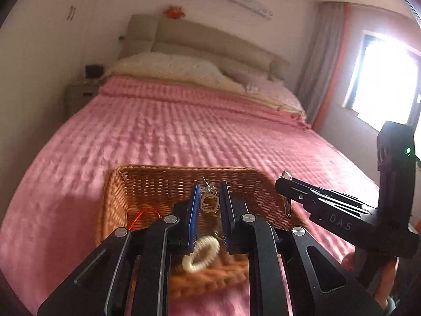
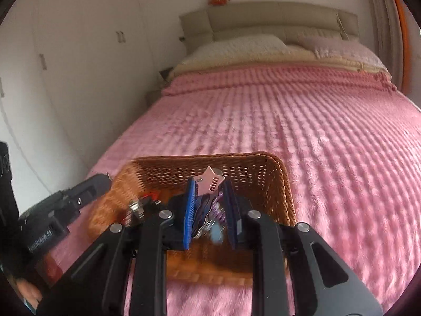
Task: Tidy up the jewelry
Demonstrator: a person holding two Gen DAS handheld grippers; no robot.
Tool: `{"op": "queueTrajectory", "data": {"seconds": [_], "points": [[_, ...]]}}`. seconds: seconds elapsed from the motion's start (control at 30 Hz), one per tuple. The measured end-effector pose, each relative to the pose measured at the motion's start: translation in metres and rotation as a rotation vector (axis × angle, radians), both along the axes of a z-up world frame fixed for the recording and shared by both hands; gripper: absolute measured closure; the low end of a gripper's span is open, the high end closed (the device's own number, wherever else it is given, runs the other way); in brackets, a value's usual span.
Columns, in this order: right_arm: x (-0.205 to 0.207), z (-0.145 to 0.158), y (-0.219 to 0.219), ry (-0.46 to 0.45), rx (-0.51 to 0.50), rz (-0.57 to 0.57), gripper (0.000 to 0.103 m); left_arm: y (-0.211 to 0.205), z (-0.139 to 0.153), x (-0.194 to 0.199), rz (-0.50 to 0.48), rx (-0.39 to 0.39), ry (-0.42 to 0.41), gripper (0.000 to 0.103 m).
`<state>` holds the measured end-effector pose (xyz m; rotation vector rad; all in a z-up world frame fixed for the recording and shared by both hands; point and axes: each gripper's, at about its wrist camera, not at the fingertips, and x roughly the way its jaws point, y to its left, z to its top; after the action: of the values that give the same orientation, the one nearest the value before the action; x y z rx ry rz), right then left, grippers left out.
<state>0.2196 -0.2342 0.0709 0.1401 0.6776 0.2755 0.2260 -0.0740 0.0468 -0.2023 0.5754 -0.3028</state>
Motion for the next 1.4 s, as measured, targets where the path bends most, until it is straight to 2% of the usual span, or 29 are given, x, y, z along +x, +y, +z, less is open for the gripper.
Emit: {"op": "queueTrajectory", "data": {"seconds": [0.13, 0.27, 0.57, 0.67, 0.73, 0.77, 0.83, 0.93, 1.17, 1.3, 1.4], "points": [[0.043, -0.024, -0.003, 0.108, 0.025, -0.033, 0.084, -0.01, -0.016, 0.025, -0.007, 0.011, 0.05, 0.09], [0.062, -0.049, -0.004, 0.188, 0.018, -0.053, 0.084, -0.019, -0.03, 0.038, -0.038, 0.031, 0.082, 0.09], [0.069, -0.064, -0.001, 0.218, -0.007, -0.065, 0.083, -0.012, -0.041, 0.042, -0.045, -0.03, 0.101, 0.089], [0.067, -0.062, -0.002, 0.218, 0.026, -0.051, 0.075, -0.009, -0.04, 0.041, -0.049, -0.048, 0.093, 0.078], [0.064, -0.058, -0.003, 0.203, 0.048, -0.044, 0.069, -0.008, -0.036, 0.038, -0.049, -0.052, 0.08, 0.072], [0.062, -0.055, -0.003, 0.191, 0.047, -0.044, 0.062, -0.006, -0.033, 0.035, -0.046, -0.059, 0.069, 0.07], [0.054, -0.047, -0.006, 0.149, 0.028, -0.075, 0.055, -0.001, -0.027, 0.029, -0.041, -0.079, 0.052, 0.068], [0.043, -0.035, -0.016, 0.118, 0.075, -0.084, 0.055, 0.005, -0.015, 0.019, -0.037, -0.097, 0.029, 0.066], [-0.013, -0.001, -0.022, 0.016, 0.123, -0.077, 0.05, 0.019, 0.021, -0.038, -0.022, -0.1, -0.074, 0.051], [-0.058, 0.017, -0.007, -0.082, 0.069, -0.068, 0.049, 0.029, 0.035, -0.082, -0.017, -0.101, -0.138, 0.049], [-0.087, 0.023, 0.005, -0.142, 0.022, -0.052, 0.046, 0.035, 0.039, -0.112, 0.019, -0.074, -0.177, 0.039]]}}
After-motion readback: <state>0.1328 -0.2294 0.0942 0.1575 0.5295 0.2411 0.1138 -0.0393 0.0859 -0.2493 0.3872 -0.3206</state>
